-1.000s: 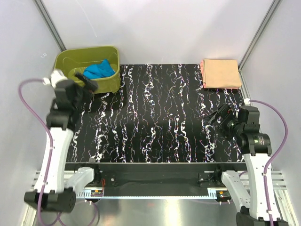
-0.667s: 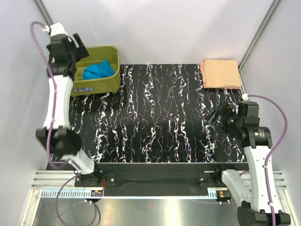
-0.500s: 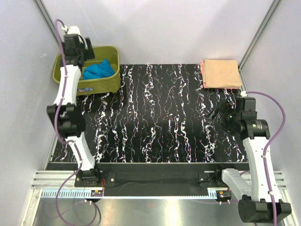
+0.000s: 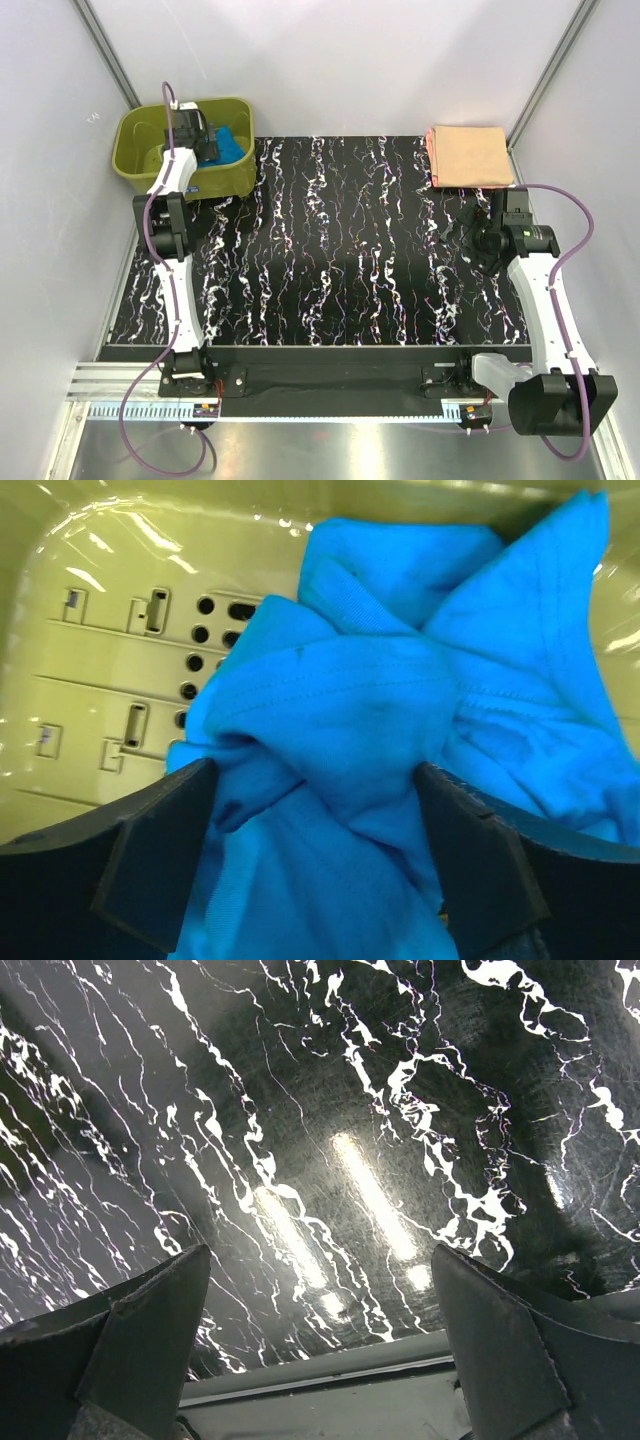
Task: Fold and stack the t-shirts
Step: Grab the tshirt from the pile
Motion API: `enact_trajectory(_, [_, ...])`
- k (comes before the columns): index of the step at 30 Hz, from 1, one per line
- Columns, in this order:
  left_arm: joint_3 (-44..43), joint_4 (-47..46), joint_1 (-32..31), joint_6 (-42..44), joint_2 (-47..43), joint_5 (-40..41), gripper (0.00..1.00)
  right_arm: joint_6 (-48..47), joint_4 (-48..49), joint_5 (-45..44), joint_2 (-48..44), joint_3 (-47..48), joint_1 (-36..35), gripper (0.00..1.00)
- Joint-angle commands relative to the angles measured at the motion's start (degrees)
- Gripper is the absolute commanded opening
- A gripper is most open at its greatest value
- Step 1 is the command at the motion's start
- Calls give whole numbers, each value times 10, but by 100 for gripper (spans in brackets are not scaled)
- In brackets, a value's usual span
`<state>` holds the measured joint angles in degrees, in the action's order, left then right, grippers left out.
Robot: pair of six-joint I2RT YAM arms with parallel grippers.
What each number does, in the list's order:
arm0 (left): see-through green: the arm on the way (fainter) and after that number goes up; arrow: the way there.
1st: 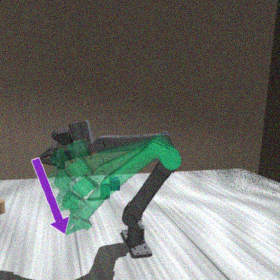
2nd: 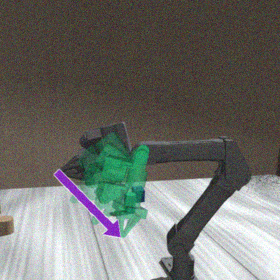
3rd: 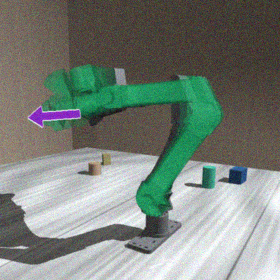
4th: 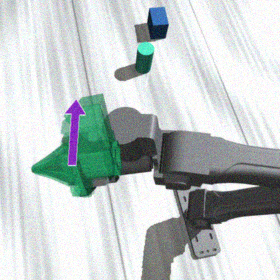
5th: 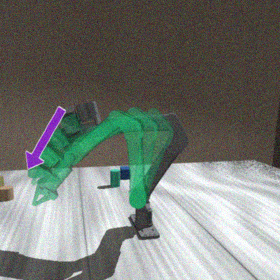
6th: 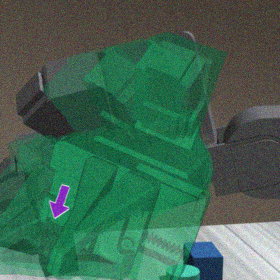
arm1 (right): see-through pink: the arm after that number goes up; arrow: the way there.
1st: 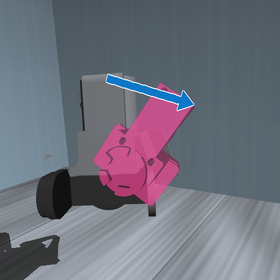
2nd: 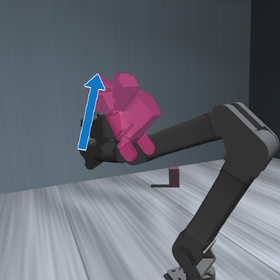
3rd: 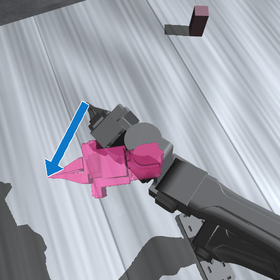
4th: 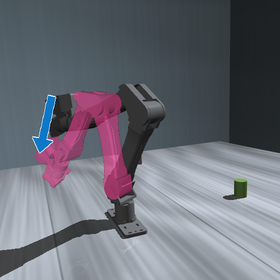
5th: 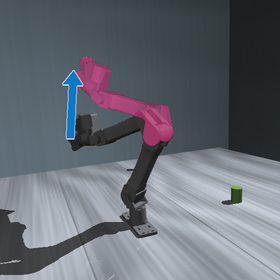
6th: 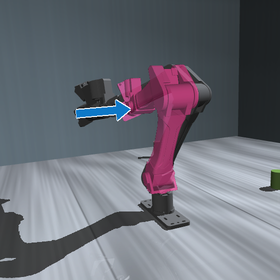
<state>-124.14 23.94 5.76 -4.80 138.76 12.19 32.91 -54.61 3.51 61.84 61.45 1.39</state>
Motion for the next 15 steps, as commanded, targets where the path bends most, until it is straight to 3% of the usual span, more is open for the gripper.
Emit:
enact_trajectory(1, [-22,-57,6,-47,2,-24,73,21,20,-21,-1,24,-2,99])
enact_trajectory(3, [-44,-57,11,-61,16,-49,52,26,25,-21,1,21,-2,100])
enact_trajectory(4, [-55,-51,14,-68,20,-58,32,27,26,-20,4,22,-2,100])
enact_trajectory(7, [-76,-68,21,-98,16,-99,2,30,30,-14,6,20,-2,100])
enact_trajectory(14, [-99,-115,4,-141,-83,-163,0,21,33,-4,-13,18,-2,100])
enact_trajectory(15, [-103,-130,-9,-149,-144,-164,0,19,34,-3,-32,5,-2,100])
